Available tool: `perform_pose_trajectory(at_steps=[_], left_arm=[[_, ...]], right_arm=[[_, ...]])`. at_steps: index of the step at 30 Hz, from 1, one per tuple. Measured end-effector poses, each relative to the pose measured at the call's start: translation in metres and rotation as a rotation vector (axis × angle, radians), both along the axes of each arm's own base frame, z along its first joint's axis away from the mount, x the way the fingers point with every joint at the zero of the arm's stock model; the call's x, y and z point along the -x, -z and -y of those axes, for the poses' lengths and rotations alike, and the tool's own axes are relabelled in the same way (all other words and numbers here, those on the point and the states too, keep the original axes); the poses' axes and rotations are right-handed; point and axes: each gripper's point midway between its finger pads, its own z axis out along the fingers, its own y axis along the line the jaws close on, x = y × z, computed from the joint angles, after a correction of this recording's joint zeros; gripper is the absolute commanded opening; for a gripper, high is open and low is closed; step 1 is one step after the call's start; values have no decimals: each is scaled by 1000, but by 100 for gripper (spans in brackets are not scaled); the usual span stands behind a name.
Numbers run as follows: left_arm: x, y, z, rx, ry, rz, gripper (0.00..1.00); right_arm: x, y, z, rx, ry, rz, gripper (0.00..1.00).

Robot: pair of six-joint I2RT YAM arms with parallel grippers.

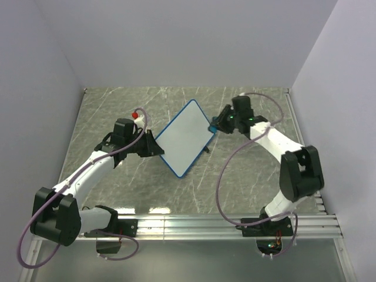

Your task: Erase the whiteboard

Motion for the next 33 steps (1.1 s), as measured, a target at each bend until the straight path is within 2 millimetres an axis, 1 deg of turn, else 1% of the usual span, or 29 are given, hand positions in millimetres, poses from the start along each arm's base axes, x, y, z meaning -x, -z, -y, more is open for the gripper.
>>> perform_pose_trajectory(at_steps=[3,5,8,9,13,17,20,23,29,33], left_arm=[[2,-2,-2,-12,4,1,0],[1,-7,-2,-21,10,10,0],[-1,-17,-2,-32,22,28,0],[-2,-21,-2,-36,25,37,0],[-8,-33,-3,-52,27,74,0],[-10,-36,-7,-82,31,91,0],[-10,-37,-9,-98,40,108,0],[-6,-35,-12,-106,44,125,0],[9,-23,-19,-107,34,143,0],[15,-17,-22,-107,23,148,0]], right_arm=[[3,-9,37,27,70,22,0],[6,-13,62,55,121,36,0],[19,-12,83,112,157,32,0],[24,-9,86,125,163,26,0],[59,17,98,170,175,-39,0],[101,54,110,209,182,-143,0],[124,70,116,234,182,-197,0],[134,73,121,252,186,-210,0],[137,64,126,266,194,-178,0],[142,65,128,272,197,-180,0]])
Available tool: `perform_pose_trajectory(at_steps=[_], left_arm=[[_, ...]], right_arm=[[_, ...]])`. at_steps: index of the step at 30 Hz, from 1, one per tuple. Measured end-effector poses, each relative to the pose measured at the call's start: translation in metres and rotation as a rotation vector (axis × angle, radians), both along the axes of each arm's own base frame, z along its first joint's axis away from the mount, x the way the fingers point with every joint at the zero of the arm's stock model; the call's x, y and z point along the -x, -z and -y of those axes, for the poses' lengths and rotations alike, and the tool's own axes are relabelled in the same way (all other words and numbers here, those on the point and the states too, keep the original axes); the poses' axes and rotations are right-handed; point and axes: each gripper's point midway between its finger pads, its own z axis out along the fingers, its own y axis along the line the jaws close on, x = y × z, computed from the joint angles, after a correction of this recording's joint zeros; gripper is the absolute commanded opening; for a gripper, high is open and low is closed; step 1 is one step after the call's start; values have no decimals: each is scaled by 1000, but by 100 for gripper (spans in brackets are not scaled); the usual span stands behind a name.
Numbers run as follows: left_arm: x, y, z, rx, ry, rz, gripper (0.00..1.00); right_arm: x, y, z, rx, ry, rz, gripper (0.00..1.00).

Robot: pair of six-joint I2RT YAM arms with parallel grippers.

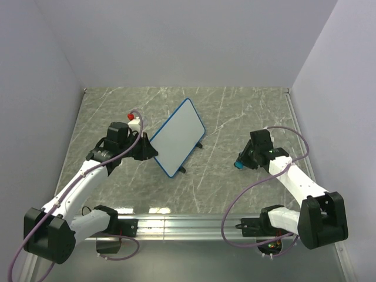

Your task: Erase the whiteboard

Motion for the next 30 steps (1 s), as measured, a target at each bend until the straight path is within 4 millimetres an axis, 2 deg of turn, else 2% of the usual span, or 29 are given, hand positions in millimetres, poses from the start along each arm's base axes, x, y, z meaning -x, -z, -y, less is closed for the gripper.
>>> perform_pose_trajectory(at_steps=[4,5,7,8,11,17,20,22,28,30], left_arm=[[0,0,-1,2,-23,-11,0],[-1,0,-2,3,-27,-12,0],[-1,0,-2,7,-39,-16,0],[0,0,-2,9,-43,-18,0],[0,0,-4,4,-58,-19,0],[-2,3,-3,-11,-94,-29,5],[-1,3,0,-19,-102,-27,14],[-2,3,1,-31,-108,-18,26],[-3,22,-21,-142,-202,-54,48],[-2,25,-25,-163,-216,-61,50]], right_arm=[[6,4,3,10,4,-20,0],[7,5,3,12,5,-25,7],[10,7,5,21,9,-36,32],[11,7,6,27,12,-40,56],[13,9,10,46,24,-49,80],[16,14,15,72,31,-66,81],[17,15,15,75,31,-71,82],[17,16,15,76,31,-74,82],[18,18,16,78,31,-84,84],[18,19,16,79,31,-87,84]])
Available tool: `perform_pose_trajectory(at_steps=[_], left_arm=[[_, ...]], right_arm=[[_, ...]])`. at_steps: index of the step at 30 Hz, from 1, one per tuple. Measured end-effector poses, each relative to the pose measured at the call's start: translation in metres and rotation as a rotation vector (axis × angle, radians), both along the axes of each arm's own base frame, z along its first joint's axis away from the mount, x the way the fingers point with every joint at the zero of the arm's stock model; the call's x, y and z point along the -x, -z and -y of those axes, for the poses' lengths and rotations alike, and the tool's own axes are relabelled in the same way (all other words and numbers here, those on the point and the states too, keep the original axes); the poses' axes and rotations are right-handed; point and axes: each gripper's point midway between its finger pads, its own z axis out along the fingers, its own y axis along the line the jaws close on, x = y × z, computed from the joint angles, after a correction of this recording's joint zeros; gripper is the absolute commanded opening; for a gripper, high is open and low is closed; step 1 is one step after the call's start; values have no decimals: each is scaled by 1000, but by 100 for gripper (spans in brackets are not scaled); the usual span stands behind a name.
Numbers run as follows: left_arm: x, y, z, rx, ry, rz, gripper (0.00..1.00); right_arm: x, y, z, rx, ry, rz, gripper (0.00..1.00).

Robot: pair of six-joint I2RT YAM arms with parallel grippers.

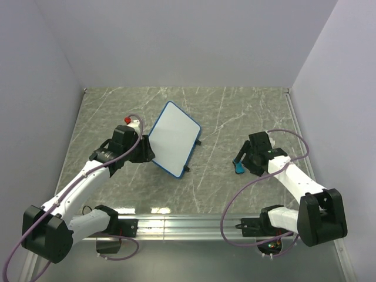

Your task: Erase the whiteboard

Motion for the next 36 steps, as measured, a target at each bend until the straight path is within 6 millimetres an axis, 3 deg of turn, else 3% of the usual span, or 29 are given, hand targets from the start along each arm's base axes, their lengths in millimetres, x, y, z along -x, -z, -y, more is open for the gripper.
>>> perform_pose_trajectory(at_steps=[10,15,17,25,27,30,36], left_arm=[[1,4,-6,-29,-18,-7,64],[4,2,-9,-39,-25,-14,64],[5,-6,-11,-43,-33,-3,65],[-5,-67,-19,-32,-75,136,73],[-6,-76,-24,-40,-97,160,76],[-4,-83,-33,-56,-140,174,81],[3,-106,-50,-60,-231,210,89]], right_arm=[[1,6,1,7,1,-21,84],[1,9,1,11,2,-32,87],[1,9,2,14,3,-34,89],[-5,-1,2,22,3,-16,92],[-11,-13,1,16,-2,12,93],[-26,-46,-8,-13,-26,100,93],[-38,-138,-52,-128,-167,351,95]])
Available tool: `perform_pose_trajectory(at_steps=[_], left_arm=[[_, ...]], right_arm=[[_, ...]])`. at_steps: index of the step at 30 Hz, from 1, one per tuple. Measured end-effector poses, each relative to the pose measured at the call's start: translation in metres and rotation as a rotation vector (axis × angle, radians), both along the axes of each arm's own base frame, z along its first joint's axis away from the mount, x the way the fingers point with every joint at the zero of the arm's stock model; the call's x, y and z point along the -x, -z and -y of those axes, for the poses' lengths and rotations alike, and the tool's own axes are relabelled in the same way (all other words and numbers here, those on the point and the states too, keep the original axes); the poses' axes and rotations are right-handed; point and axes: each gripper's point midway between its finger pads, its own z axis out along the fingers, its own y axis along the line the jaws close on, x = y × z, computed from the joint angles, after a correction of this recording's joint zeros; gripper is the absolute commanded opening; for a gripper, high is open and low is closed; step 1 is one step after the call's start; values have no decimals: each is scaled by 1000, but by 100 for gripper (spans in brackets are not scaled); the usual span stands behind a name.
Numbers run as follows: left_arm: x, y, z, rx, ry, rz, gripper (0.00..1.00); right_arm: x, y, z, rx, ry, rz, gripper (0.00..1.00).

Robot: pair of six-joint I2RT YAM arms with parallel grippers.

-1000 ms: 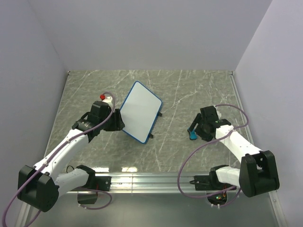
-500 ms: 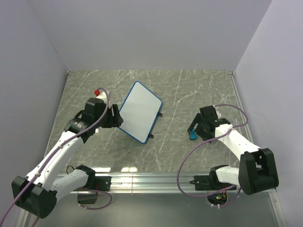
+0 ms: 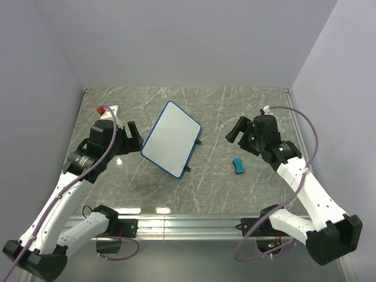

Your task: Erase the whiteboard

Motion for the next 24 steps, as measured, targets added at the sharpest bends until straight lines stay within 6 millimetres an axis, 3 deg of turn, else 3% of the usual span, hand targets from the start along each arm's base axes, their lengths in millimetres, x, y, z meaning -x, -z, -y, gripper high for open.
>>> perform_pose_trajectory(at_steps=[5,8,12,17,21,24], left_arm=[[3,-29,-3,49,-33,67,99],[6,-37,-4,70,-40,78,99],[9,-40,-3,90,-44,80,99],[13,-46,-1,117,-30,92,99],[17,-52,5,159,-11,101,99],[19,-54,9,181,6,104,99]], right_arm=[[20,-69,-62,-99,-220,148,96],[39,-100,-95,-157,-345,201,97],[61,-131,-122,-238,-450,246,100],[76,-148,-128,-312,-460,250,100],[85,-162,-117,-381,-406,273,100],[96,-161,-101,-428,-356,291,100]])
